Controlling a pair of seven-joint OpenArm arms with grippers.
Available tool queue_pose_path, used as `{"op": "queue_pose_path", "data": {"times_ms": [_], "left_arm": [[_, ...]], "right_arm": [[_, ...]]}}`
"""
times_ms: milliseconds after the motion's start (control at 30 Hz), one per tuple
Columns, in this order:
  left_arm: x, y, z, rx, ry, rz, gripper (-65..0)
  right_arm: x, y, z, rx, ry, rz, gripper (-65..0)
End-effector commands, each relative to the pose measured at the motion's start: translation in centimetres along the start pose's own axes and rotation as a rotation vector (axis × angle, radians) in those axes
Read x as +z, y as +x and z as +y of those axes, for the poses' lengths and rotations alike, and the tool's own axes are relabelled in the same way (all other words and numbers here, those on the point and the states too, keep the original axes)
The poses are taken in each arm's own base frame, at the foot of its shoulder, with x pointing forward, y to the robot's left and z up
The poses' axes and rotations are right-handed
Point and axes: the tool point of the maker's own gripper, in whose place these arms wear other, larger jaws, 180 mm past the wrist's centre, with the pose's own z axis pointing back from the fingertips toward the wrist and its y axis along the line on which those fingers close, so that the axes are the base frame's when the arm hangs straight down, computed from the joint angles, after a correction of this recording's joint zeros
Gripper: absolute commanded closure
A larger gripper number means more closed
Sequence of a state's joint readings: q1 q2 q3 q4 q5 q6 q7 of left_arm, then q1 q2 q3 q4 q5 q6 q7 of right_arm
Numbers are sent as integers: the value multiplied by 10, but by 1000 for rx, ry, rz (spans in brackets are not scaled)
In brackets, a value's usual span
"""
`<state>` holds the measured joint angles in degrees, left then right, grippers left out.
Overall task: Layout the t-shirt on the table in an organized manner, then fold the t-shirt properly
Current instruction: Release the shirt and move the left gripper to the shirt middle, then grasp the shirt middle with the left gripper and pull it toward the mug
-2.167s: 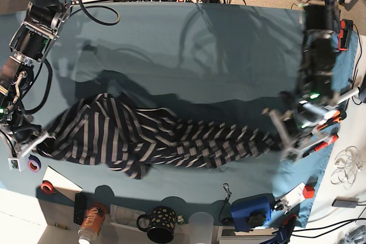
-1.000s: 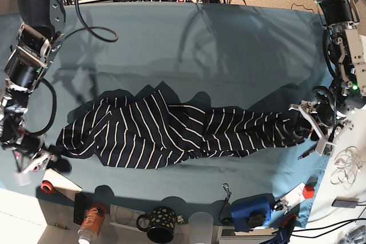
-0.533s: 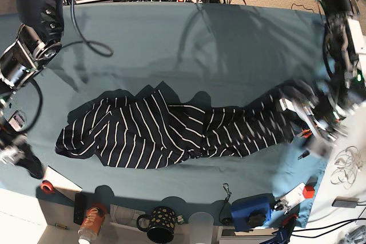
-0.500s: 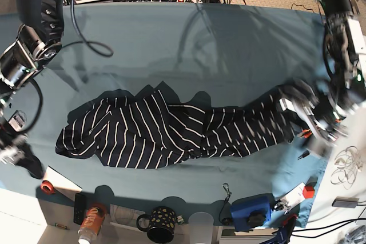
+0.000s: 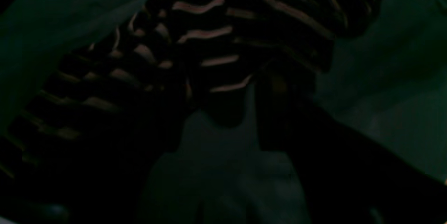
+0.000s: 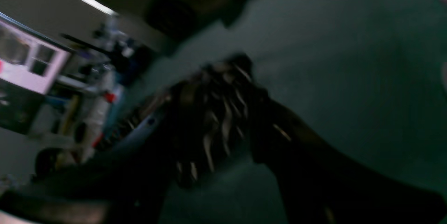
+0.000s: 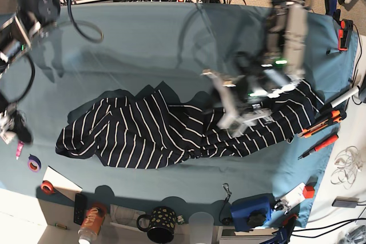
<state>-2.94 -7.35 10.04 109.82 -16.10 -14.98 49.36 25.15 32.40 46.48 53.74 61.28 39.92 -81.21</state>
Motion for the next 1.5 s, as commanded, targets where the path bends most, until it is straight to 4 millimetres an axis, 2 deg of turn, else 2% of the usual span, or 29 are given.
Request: {"op": "queue_pose_path", "data": {"times_ms": [0, 100, 200, 300, 533, 700, 867, 967, 1167, 1467], "left_arm": [[-2, 17, -2, -2, -1, -53, -324], [-13, 11, -13, 38, -25, -34, -324], [-26, 1, -14, 61, -25, 4, -324], [-39, 0, -16, 85, -38, 11, -324], [-63, -4, -8, 97, -40, 55, -324], [-78, -22, -2, 115, -42, 119, -324], [-82, -30, -8, 165, -78, 137, -320], [-83, -28, -9, 165, -80, 133, -258], [-87, -21, -20, 178, -99, 118, -9], [-88, -27, -5, 184, 8, 157, 0]], "right_arm": [[13, 26, 3, 38, -2, -64, -216], [21, 14, -8, 34, -33, -32, -216], [24, 5, -14, 27, -50, -10, -216], [25, -2, -17, 22, -58, 4, -216], [25, -3, -18, 21, -60, 6, -216], [25, -3, -18, 21, -60, 6, -216], [25, -2, -17, 21, -59, 5, -216], [25, -3, -18, 21, -60, 6, -216], [25, -2, -18, 21, -59, 6, -216], [25, -2, -17, 21, -59, 5, -216]]}}
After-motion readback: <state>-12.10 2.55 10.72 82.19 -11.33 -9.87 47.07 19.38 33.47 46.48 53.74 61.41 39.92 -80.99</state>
